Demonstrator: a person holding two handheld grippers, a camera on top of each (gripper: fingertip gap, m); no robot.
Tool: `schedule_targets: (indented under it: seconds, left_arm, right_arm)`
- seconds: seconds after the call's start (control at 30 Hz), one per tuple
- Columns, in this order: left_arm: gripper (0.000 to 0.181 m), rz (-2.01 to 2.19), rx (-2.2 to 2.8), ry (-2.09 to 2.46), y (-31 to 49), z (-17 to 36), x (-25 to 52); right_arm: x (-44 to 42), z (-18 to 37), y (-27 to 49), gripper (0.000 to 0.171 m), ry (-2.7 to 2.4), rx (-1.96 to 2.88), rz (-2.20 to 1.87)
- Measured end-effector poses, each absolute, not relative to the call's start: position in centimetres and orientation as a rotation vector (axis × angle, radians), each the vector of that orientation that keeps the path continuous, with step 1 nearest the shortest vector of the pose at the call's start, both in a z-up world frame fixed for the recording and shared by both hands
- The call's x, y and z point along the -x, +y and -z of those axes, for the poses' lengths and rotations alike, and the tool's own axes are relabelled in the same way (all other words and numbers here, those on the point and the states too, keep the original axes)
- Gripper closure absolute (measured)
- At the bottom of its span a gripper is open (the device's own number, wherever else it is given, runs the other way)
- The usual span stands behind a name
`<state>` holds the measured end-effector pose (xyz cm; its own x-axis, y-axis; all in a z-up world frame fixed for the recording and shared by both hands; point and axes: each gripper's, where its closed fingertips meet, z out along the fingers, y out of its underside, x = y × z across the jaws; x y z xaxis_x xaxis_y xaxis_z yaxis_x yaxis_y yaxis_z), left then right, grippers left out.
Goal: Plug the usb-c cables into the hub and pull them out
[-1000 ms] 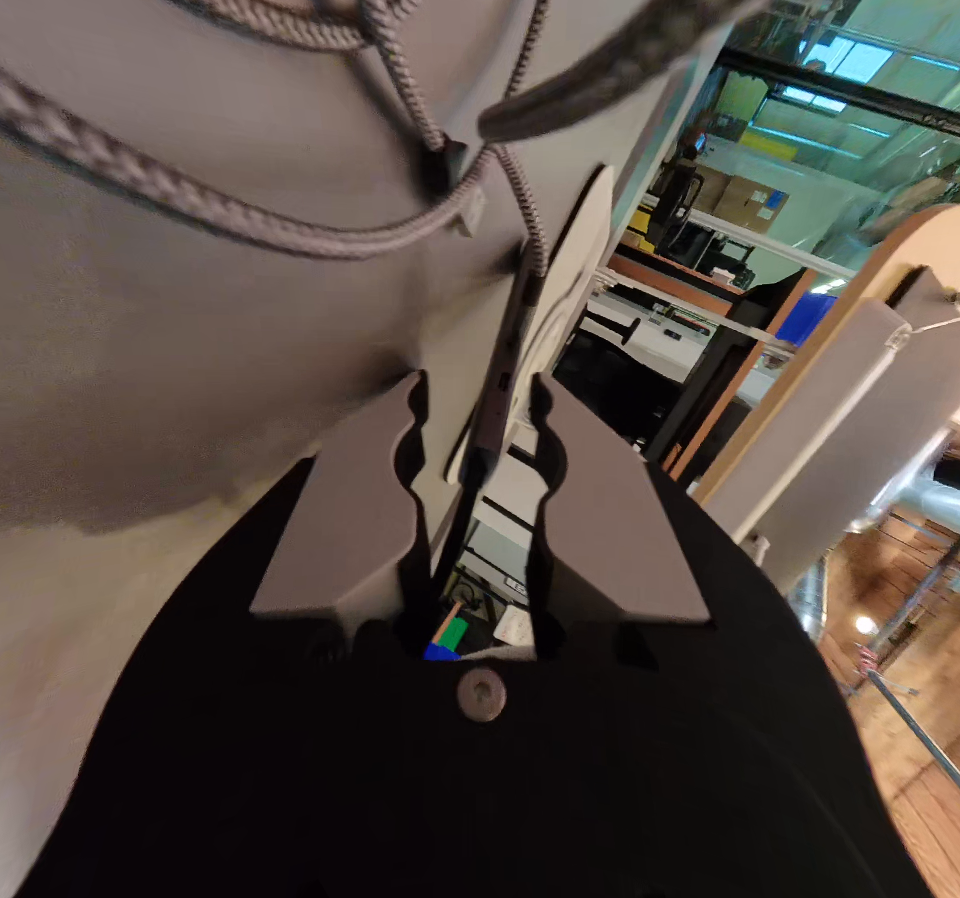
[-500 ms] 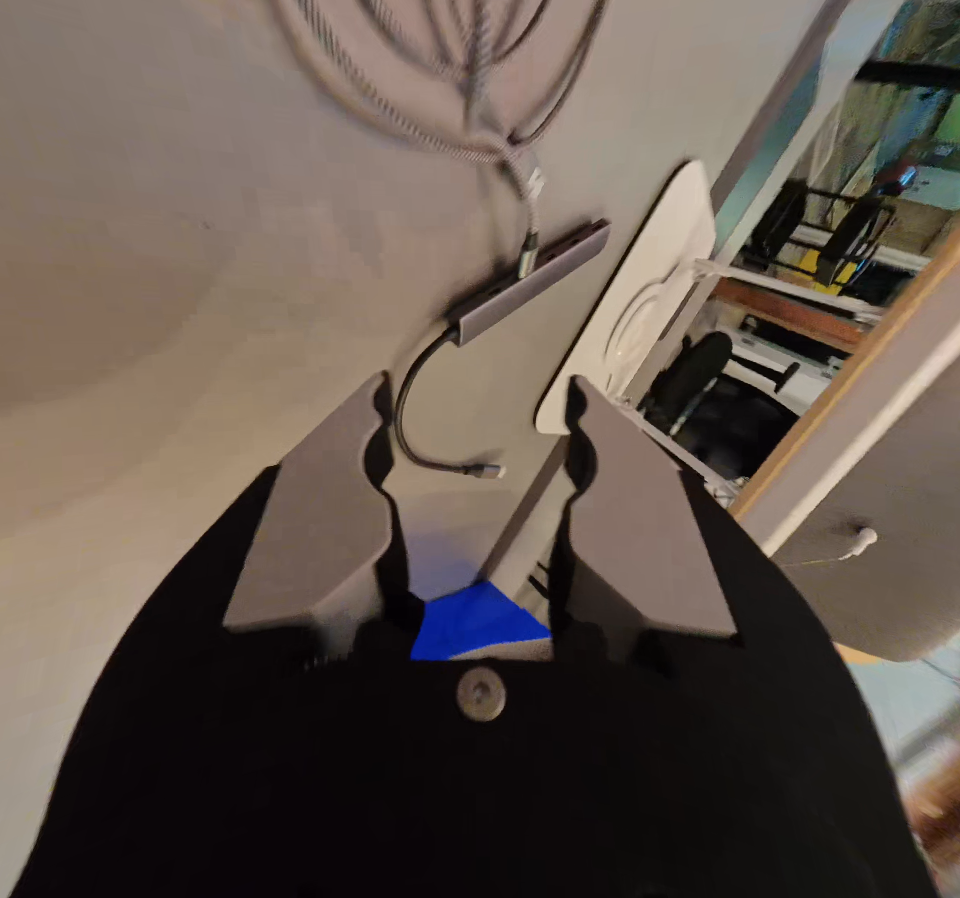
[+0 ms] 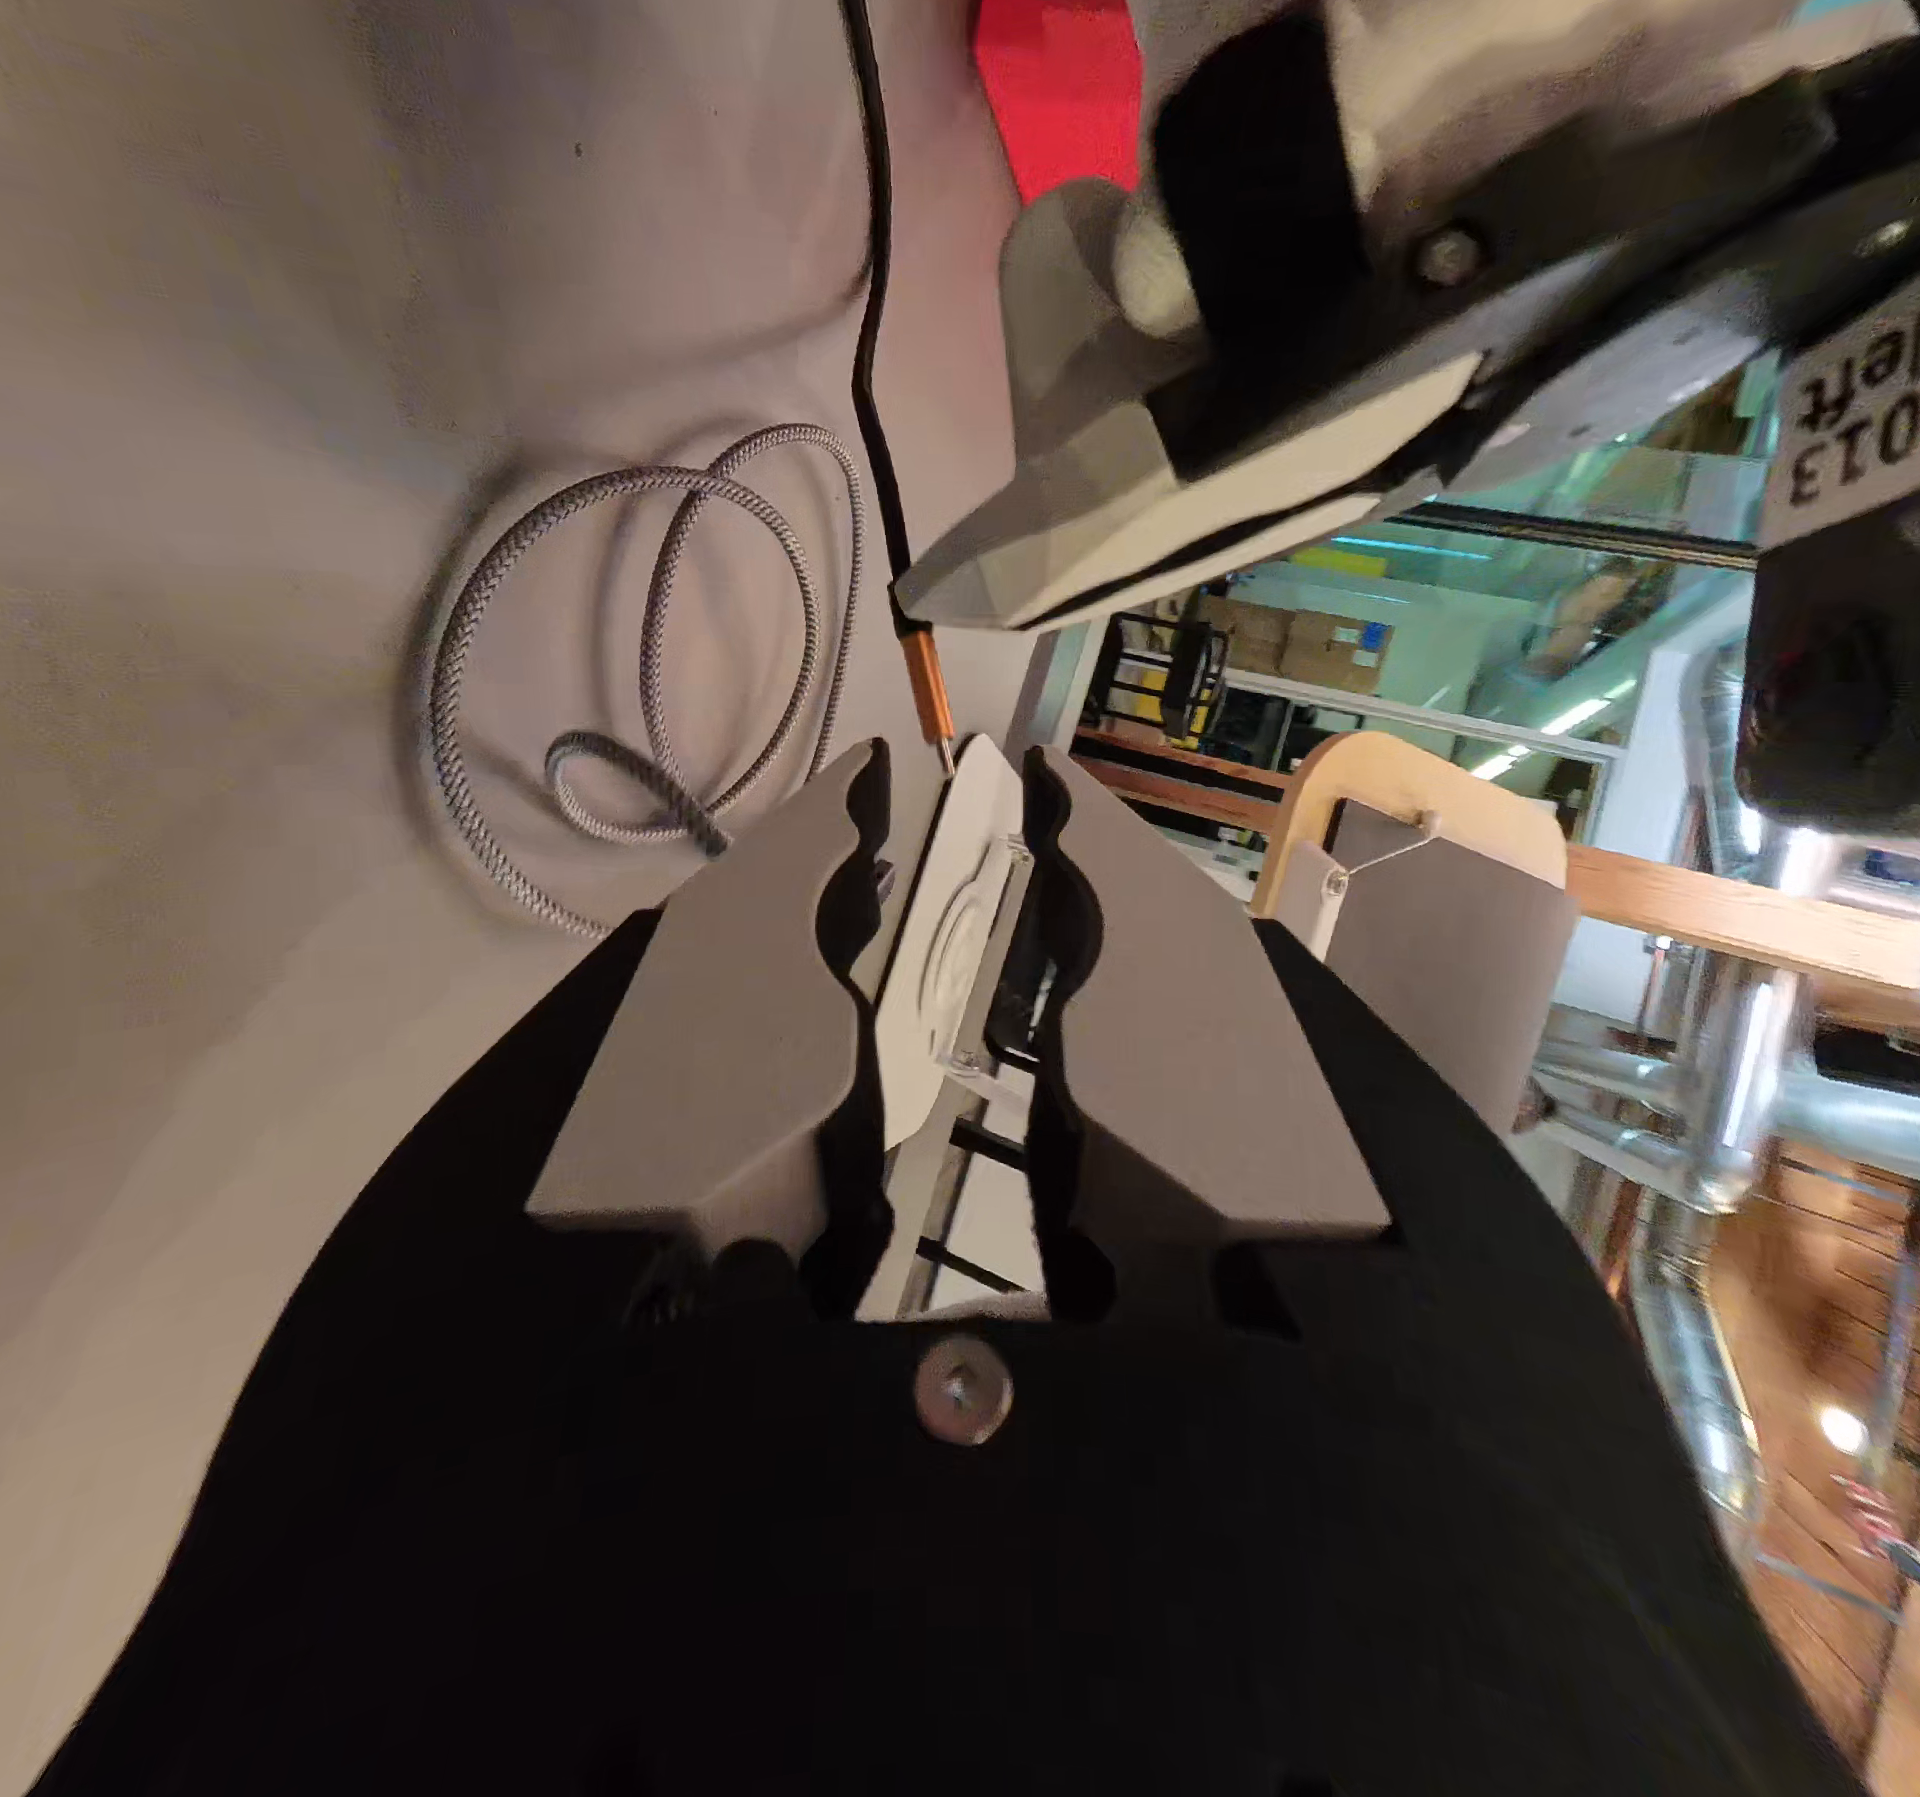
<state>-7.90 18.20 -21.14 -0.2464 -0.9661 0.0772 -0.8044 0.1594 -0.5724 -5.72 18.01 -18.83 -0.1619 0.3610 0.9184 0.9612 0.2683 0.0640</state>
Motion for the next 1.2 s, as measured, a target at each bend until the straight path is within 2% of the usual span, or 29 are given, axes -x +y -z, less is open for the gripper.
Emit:
schedule_targets:
  seconds: [0.23, 0.33, 0.43, 0.57, 0.77, 0.9, 1.07, 1.2]
  left_arm:
    - [0.175, 0.785, 1.713, 2.135, 17.8, 20.4, 7.5]
    - [0.174, 0.776, 1.709, 2.067, 18.4, 19.3, 7.1]
    - [0.156, 0.783, 1.687, 1.847, 19.9, 15.5, 6.5]
    - [0.157, 0.969, 1.623, 1.654, 17.2, 10.2, 7.9]
    - [0.153, 1.261, 1.794, 1.190, 15.7, 12.8, 6.2]
    - [0.137, 1.401, 1.855, 0.838, 17.6, 14.0, 4.5]
    - [0.129, 1.633, 1.652, 0.571, 18.5, 12.1, 3.5]
    - [0.140, 1.613, 1.567, 0.596, 18.8, 11.3, 3.6]
  right_arm:
    - [5.2, 19.2, 19.4, 0.168, -1.654, 1.205, 0.930]
    - [4.7, 18.6, 19.8, 0.168, -1.583, 1.268, 0.860]
    - [3.5, 17.4, 20.9, 0.168, -1.479, 1.357, 0.797]
    - [1.5, 15.9, 22.3, 0.168, -1.317, 1.452, 0.709]
    - [1.4, 14.9, 22.4, 0.168, -1.195, 1.500, 0.560]
    - [2.2, 14.2, 21.5, 0.168, -1.137, 1.532, 0.400]
    - [3.3, 13.1, 20.1, 0.168, -1.168, 1.507, 0.225]
    - [4.0, 13.3, 19.0, 0.168, -1.298, 1.441, 0.214]
